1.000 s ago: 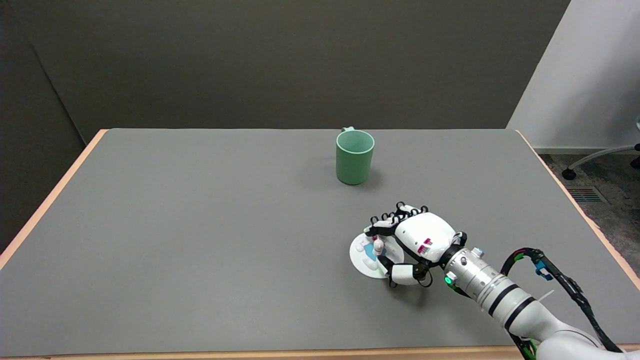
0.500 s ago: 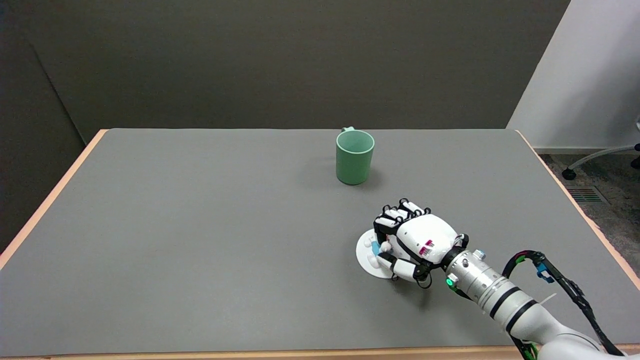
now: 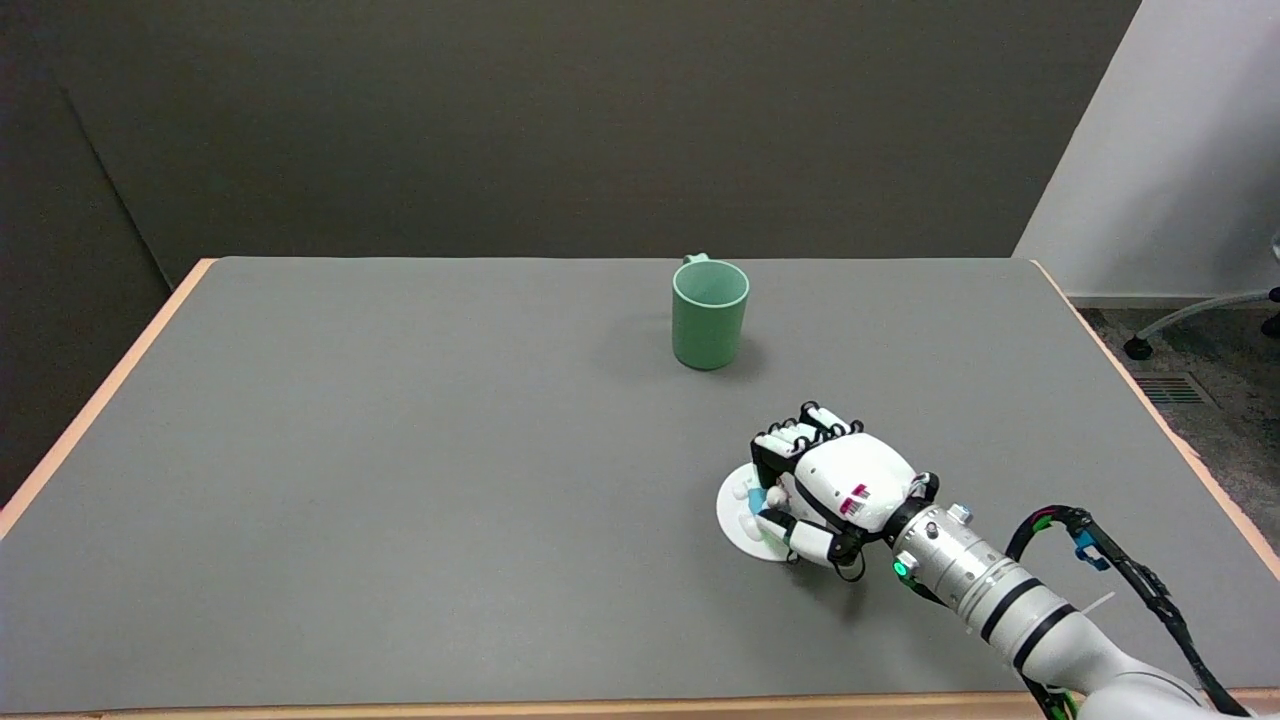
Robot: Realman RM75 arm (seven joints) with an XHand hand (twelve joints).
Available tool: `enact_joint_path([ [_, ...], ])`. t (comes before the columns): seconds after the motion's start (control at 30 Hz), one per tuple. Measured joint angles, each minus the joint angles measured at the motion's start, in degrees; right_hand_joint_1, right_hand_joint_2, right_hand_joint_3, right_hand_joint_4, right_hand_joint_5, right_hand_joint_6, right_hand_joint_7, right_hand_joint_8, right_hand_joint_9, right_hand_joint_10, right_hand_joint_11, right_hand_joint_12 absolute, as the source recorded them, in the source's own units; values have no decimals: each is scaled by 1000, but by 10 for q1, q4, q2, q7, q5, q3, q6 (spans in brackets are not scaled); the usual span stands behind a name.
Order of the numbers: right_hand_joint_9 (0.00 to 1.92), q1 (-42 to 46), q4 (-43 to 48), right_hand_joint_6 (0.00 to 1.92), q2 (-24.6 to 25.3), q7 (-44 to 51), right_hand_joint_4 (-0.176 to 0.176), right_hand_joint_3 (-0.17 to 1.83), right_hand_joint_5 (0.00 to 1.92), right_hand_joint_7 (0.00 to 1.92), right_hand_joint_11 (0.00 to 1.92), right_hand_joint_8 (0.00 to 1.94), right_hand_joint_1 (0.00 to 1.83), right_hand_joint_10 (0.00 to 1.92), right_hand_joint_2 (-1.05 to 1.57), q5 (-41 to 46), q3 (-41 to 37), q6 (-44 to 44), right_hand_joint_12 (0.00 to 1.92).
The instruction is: Pick up the white cup lid.
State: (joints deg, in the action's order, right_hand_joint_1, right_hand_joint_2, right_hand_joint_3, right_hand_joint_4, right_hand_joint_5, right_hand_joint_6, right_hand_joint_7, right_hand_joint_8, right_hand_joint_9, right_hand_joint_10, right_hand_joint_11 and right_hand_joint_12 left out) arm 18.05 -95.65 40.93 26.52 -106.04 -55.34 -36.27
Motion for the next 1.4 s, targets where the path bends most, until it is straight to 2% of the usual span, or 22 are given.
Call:
enact_joint_path([
  [0.1, 345, 0, 0, 1882, 0, 0, -11, 120, 305, 500, 58, 1799, 959, 1170, 1414, 1, -1, 1, 1465],
  [0.13, 396, 0, -1, 1836, 0, 0, -22, 33, 342, 532, 132, 1743, 1007, 1097, 1424, 2, -2, 2, 1359],
  [0.17, 354, 0, -1, 1884, 0, 0, -5, 120, 308, 493, 73, 1804, 949, 1164, 1417, 2, -3, 4, 1487],
  [0.27, 370, -1, -3, 1893, 0, 0, -23, 143, 296, 511, 96, 1779, 965, 1163, 1402, 3, -7, 10, 1503],
  [0.9, 453, -13, -12, 1862, -3, 0, -58, 134, 322, 587, 137, 1662, 1020, 1124, 1367, 3, -18, 44, 1528],
  [1.07, 487, -14, -13, 1844, -4, 0, -49, 118, 343, 597, 159, 1638, 1026, 1104, 1364, 3, -19, 48, 1513],
  [1.17, 499, -14, -14, 1841, -4, 0, -63, 131, 340, 610, 167, 1620, 1035, 1098, 1354, 3, -20, 51, 1530],
  [1.4, 536, -17, -18, 1818, -4, 0, -61, 109, 369, 635, 215, 1572, 1051, 1072, 1346, 3, -28, 60, 1501],
])
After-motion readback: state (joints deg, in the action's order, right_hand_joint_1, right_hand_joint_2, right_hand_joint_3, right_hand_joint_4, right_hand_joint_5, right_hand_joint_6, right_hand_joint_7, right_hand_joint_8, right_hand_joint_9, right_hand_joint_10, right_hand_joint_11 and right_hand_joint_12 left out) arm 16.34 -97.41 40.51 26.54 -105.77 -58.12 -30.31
